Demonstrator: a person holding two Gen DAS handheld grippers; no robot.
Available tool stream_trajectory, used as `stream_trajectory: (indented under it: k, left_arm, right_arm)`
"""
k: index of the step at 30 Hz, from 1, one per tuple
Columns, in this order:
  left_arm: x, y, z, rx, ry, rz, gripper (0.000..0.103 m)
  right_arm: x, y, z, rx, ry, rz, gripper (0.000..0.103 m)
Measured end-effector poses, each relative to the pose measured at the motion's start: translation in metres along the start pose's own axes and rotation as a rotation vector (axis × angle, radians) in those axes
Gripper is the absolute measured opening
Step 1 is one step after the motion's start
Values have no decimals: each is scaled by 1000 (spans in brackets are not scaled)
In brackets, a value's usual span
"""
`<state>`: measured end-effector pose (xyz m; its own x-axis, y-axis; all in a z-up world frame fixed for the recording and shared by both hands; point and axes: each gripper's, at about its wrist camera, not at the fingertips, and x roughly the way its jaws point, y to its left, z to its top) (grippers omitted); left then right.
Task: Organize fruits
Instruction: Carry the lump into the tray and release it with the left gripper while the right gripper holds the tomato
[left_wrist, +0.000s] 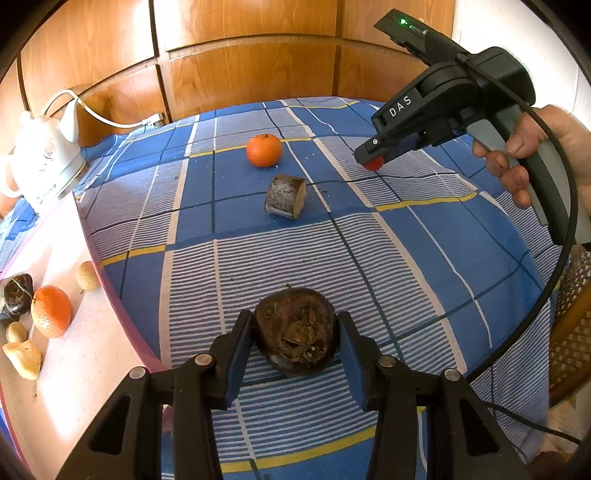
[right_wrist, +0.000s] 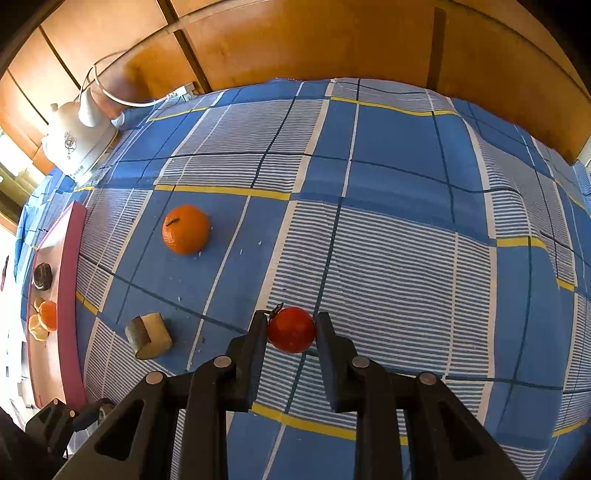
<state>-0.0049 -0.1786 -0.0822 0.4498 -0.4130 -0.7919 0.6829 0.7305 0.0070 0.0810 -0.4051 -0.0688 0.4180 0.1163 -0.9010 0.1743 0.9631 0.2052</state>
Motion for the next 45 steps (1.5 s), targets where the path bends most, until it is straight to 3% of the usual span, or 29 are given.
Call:
stream_trajectory:
  k: [39, 45]
  left_arm:
    - [-4, 2, 0, -4, 5, -12, 45]
    - [-22, 5, 6, -6, -45, -48, 45]
  right_arm:
    - [-6, 5, 4, -29, -11, 2, 27]
    - [-5, 5, 3, -32, -12, -2, 27]
